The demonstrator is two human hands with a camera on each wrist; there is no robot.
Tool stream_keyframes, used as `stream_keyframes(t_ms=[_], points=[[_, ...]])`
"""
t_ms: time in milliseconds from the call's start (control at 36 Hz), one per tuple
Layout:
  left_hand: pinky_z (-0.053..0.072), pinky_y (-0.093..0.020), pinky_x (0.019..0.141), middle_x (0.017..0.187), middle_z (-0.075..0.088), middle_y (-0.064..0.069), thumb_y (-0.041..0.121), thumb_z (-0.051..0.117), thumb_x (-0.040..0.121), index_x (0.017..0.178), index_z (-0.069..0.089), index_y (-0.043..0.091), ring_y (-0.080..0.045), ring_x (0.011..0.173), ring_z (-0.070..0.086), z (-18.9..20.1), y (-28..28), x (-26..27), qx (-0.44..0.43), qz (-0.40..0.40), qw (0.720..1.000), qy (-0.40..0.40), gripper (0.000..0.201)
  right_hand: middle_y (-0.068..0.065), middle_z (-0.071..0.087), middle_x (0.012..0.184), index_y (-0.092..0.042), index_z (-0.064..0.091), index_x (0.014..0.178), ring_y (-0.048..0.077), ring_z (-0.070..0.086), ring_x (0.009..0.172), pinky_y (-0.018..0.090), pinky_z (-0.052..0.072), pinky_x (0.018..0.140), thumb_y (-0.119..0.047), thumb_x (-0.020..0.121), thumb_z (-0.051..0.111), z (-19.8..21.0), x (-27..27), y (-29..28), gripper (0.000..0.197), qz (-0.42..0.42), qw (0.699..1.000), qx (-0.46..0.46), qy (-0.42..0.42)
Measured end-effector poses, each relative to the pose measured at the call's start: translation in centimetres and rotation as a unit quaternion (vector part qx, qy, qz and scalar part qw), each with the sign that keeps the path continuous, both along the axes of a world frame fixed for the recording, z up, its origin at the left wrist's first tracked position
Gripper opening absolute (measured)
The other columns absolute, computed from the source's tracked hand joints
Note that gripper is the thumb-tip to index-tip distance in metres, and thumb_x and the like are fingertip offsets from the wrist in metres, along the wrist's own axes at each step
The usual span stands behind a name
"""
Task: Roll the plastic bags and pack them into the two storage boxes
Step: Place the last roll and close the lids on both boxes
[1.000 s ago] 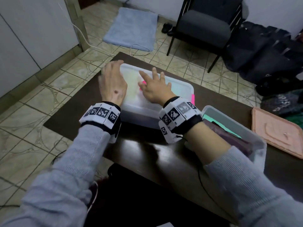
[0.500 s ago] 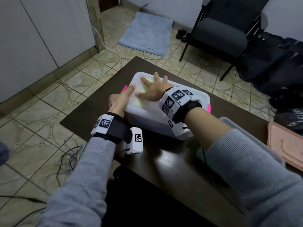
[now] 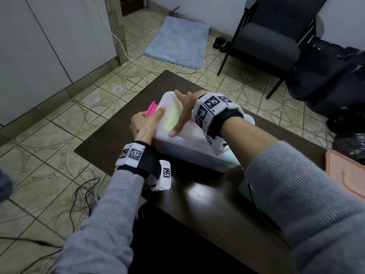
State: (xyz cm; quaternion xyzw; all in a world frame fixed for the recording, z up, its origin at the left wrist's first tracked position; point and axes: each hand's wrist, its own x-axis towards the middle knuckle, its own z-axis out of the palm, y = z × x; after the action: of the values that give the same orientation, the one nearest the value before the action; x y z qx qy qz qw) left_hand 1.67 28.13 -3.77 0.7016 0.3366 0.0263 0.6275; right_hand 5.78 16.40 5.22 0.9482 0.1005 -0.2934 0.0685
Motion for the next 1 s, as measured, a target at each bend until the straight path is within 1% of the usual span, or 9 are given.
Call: stream_keyframes(t_ms=[83, 194, 333, 444, 583, 667, 806, 944, 1000], points=[[0.051, -0.028, 0.088, 0.093, 0.064, -0.001, 0.047, 0.072, 0.073, 0.112, 0.067, 0.015, -0.020, 0.097, 0.063, 0.3, -0.1, -0.2, 0.023, -0.004, 1.000, -0.017, 0.051, 0.007, 0.037, 0.148, -0.021, 0.024, 0.146, 0.031, 0.042, 0.131, 0.044, 0.042, 0.094, -0.074, 0.041, 0.076, -0.4, -0.2, 0.2, 0.129, 0.004, 0.999, -0.007, -0.033], [0.045, -0.020, 0.078, 0.086, 0.065, 0.002, 0.040, 0.072, 0.076, 0.110, 0.070, 0.016, -0.015, 0.088, 0.058, 0.6, -0.3, -0.4, 0.069, -0.009, 0.996, -0.058, 0.041, 0.007, 0.056, 0.128, -0.013, 0.047, 0.128, 0.032, 0.060, 0.105, 0.042, 0.050, 0.072, -0.054, 0.063, 0.075, -1.0, -0.3, 0.4, 0.082, 0.040, 0.993, -0.021, -0.109], [0.042, -0.016, 0.072, 0.084, 0.066, 0.004, 0.035, 0.067, 0.082, 0.106, 0.072, 0.014, -0.011, 0.079, 0.055, 0.8, -0.4, -0.4, 0.143, -0.037, 0.983, -0.107, 0.032, 0.003, 0.051, 0.134, -0.012, 0.042, 0.134, 0.030, 0.056, 0.113, 0.041, 0.049, 0.081, -0.061, 0.057, 0.078, -1.0, -0.3, 0.2, 0.099, 0.042, 0.995, -0.017, -0.090], [0.052, -0.038, 0.077, 0.079, 0.068, -0.015, 0.034, 0.055, 0.090, 0.089, 0.070, 0.006, -0.032, 0.079, 0.061, 0.8, -0.6, -0.4, 0.257, -0.109, 0.951, -0.133, 0.032, 0.004, 0.043, 0.145, -0.020, 0.037, 0.141, 0.029, 0.049, 0.125, 0.036, 0.042, 0.083, -0.075, 0.041, 0.074, -0.8, -0.3, -0.1, 0.120, 0.020, 0.999, -0.006, -0.047], [0.045, -0.045, 0.085, 0.111, 0.060, -0.026, 0.014, 0.032, 0.102, 0.128, 0.049, 0.000, -0.042, 0.106, 0.057, 2.2, -1.3, -0.4, 0.426, -0.209, 0.877, -0.076, 0.034, 0.009, 0.029, 0.152, -0.023, 0.020, 0.148, 0.030, 0.041, 0.131, 0.041, 0.041, 0.095, -0.069, 0.053, 0.076, -0.4, -0.1, 0.6, 0.119, 0.012, 1.000, -0.015, -0.020], [0.045, -0.045, 0.085, 0.116, 0.058, -0.026, 0.002, 0.029, 0.098, 0.140, 0.037, 0.003, -0.042, 0.109, 0.055, 2.2, -1.8, 0.0, 0.459, -0.237, 0.854, -0.053, 0.042, 0.018, -0.001, 0.157, -0.022, -0.003, 0.151, 0.040, 0.021, 0.140, 0.051, 0.032, 0.107, -0.069, 0.060, 0.071, -0.3, -0.4, 0.6, 0.126, 0.004, 1.000, -0.024, -0.002], [0.045, -0.044, 0.085, 0.118, 0.056, -0.023, 0.000, 0.030, 0.096, 0.136, 0.040, 0.002, -0.040, 0.110, 0.054, 2.1, -2.2, 0.5, 0.464, -0.243, 0.850, -0.051, 0.041, 0.016, -0.016, 0.157, -0.019, -0.009, 0.151, 0.041, -0.008, 0.143, 0.055, 0.004, 0.113, -0.068, 0.071, 0.062, -0.9, -1.7, -0.4, 0.117, 0.007, 0.999, 0.011, -0.030], [0.043, -0.046, 0.084, 0.117, 0.057, -0.024, 0.002, 0.030, 0.098, 0.126, 0.049, 0.003, -0.041, 0.109, 0.053, 2.4, -2.5, 0.0, 0.456, -0.211, 0.862, -0.060, 0.034, 0.011, -0.008, 0.158, -0.022, 0.002, 0.152, 0.030, -0.004, 0.146, 0.049, 0.008, 0.117, -0.058, 0.080, 0.062, -1.6, -2.6, -3.9, 0.100, -0.047, 0.985, 0.163, -0.023], [0.039, -0.043, 0.098, 0.131, 0.051, -0.019, 0.003, 0.034, 0.097, 0.131, 0.048, 0.004, -0.036, 0.122, 0.047, 2.4, -3.5, -0.5, 0.433, -0.195, 0.874, -0.102, 0.036, 0.012, -0.001, 0.159, -0.021, 0.007, 0.152, 0.026, 0.002, 0.147, 0.041, 0.009, 0.117, -0.052, 0.084, 0.060, -1.6, -3.7, -6.3, 0.091, -0.077, 0.969, 0.231, -0.029]])
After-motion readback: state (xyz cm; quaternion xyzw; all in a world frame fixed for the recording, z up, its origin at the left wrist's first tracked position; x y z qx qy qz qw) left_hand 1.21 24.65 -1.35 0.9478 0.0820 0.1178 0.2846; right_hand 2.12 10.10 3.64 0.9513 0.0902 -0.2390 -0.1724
